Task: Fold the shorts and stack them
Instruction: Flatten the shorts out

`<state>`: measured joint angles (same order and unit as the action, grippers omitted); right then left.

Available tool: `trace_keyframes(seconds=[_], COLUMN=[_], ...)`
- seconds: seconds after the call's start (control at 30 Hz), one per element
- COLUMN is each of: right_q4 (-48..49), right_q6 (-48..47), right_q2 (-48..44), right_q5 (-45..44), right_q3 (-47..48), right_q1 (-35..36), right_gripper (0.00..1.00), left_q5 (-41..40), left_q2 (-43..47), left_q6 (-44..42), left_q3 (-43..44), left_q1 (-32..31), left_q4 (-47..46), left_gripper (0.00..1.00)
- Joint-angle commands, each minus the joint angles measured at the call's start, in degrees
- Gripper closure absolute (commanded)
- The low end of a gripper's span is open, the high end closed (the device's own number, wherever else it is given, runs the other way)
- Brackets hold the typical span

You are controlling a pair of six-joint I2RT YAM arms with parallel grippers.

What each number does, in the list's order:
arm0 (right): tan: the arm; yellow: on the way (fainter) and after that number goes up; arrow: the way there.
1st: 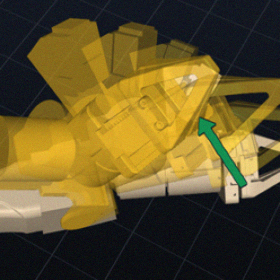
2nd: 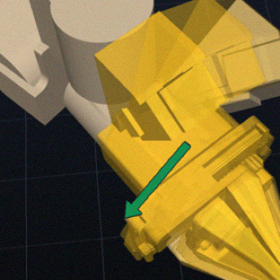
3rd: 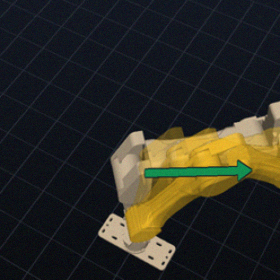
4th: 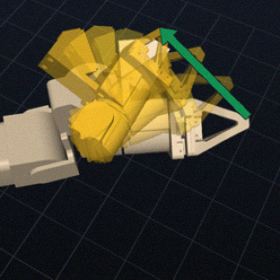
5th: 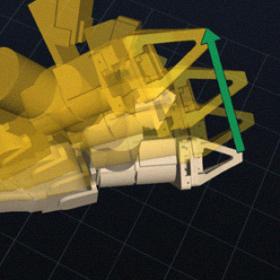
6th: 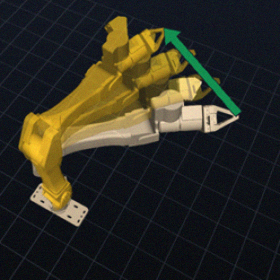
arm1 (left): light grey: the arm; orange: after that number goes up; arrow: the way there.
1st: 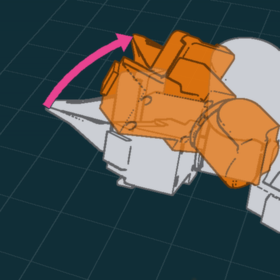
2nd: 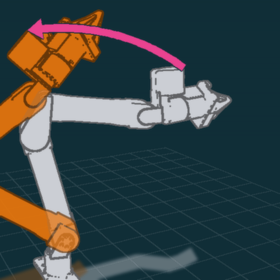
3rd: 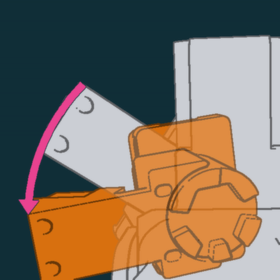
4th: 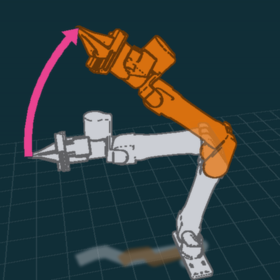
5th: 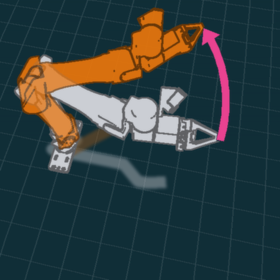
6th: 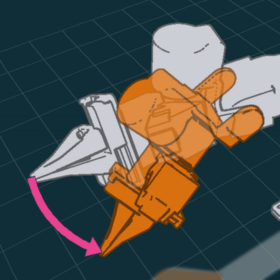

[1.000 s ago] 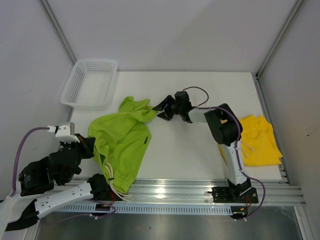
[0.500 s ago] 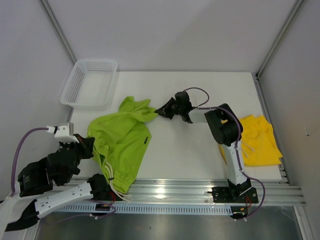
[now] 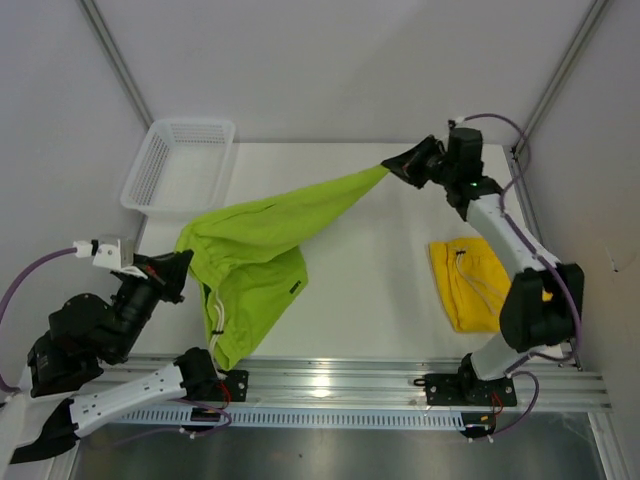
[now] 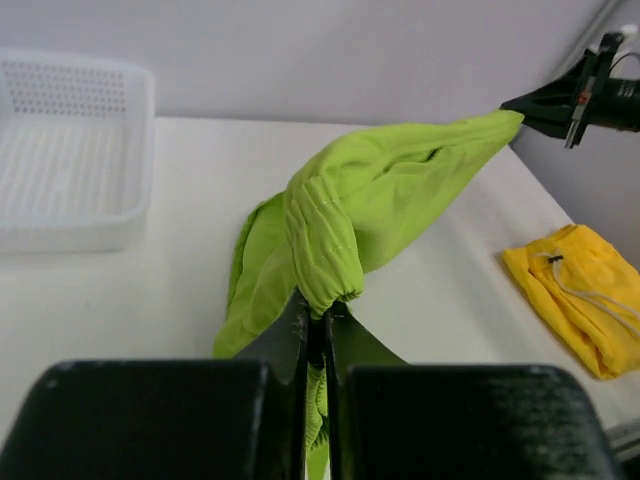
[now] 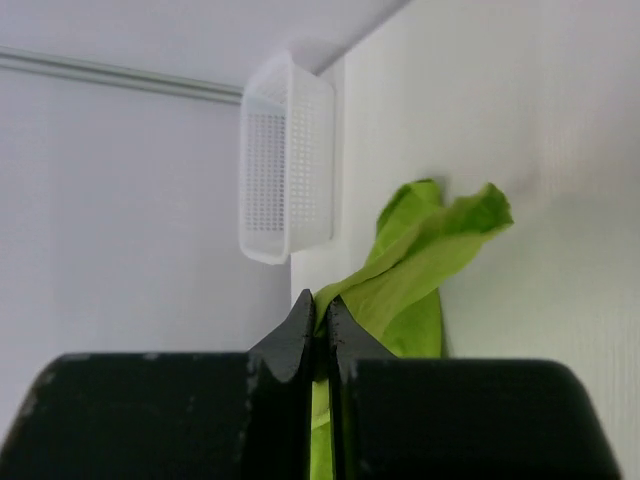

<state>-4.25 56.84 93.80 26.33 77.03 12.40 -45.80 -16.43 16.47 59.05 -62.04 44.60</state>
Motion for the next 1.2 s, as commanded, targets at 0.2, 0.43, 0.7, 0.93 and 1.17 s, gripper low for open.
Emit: trace_keyframes(seconds=[0.2, 0.43, 0.7, 0.93, 1.17], right_q4=[-26.2, -24.1, -28.5, -23.9, -20.6], right_q6=[-16.8, -21.6, -25.3, -23.3, -23.5], right_q2=[-33.5, -56.3, -47.2, -38.1, -36.7], right_q5=[-3.1, -16.0, -19.8, -16.4, -14.8], right_q3=[9.4, 9.3, 18.0, 14.5, 12.7], right_q1=[-2.6, -2.6, -2.2, -2.4, -2.9], right_gripper=[1.00, 1.00, 1.00, 1.00, 1.00], left_q5=[24.6, 38.6, 26.9, 30.3, 81.7], left_q2=[-14.3, -14.1, -24.4, -40.7, -41.8], left_q6=[-12.1, -11.3, -12.0, -8.1, 18.8], left_q3=[18.4, 26.5, 38.3, 43.3, 30.5], left_q1=[-0.3, -0.3, -0.3, 12.3, 58.1], left_q4=[-19.5, -25.3, -21.8, -17.5, -34.3], left_gripper=[1.00, 1.00, 1.00, 1.00, 1.00])
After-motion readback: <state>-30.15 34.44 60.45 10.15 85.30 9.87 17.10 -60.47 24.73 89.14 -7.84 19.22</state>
